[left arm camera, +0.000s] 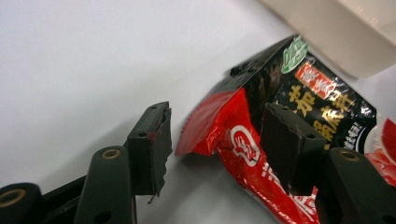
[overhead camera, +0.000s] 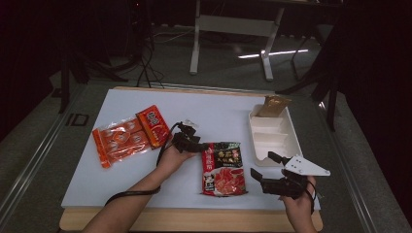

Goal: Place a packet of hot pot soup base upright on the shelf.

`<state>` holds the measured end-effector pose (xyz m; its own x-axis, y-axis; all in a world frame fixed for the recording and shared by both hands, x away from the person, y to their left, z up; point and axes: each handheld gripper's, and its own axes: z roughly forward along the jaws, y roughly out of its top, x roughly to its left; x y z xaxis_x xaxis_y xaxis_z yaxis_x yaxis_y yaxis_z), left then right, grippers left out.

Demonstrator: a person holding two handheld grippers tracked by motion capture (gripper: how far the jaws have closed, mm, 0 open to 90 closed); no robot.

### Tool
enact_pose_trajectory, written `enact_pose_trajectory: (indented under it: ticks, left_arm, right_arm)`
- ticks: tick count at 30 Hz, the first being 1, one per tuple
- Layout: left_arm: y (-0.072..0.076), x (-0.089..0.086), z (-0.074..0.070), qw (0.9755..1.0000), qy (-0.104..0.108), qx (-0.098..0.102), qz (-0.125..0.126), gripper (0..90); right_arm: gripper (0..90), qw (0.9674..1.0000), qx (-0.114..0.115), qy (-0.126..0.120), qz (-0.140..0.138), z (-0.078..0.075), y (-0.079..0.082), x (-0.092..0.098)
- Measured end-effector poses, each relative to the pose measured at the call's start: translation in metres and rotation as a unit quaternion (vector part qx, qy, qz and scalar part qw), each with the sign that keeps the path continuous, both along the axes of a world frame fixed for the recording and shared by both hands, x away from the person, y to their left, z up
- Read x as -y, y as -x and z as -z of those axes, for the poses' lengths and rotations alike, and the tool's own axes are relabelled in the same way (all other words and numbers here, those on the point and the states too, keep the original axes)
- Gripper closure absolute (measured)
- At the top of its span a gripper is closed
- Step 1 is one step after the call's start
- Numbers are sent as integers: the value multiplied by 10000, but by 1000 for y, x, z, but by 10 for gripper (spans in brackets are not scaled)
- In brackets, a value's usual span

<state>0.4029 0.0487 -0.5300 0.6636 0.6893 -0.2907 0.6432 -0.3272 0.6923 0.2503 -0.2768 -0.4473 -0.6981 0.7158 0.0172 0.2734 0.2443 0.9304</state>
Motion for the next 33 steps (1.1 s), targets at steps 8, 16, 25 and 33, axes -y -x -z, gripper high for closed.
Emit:
enact_pose_trajectory:
  ticks: [8,16,25,33]
  left_arm:
    - [2,10,11,9991,-150,-264,288,499]
    - [0,12,14,9989,-40,-402,245,636]
    - [1,18,9,9989,-109,-391,234,807]
    - [6,22,-8,9993,-102,-130,322,844]
  right_arm:
    - [132,10000,-19,45,-15,1,-1,-1]
    - [132,10000,-32,71,-12,3,-2,-2]
    - [134,9999,-37,114,-20,3,-2,-3]
    - [159,9997,232,15,116,-1,0,3]
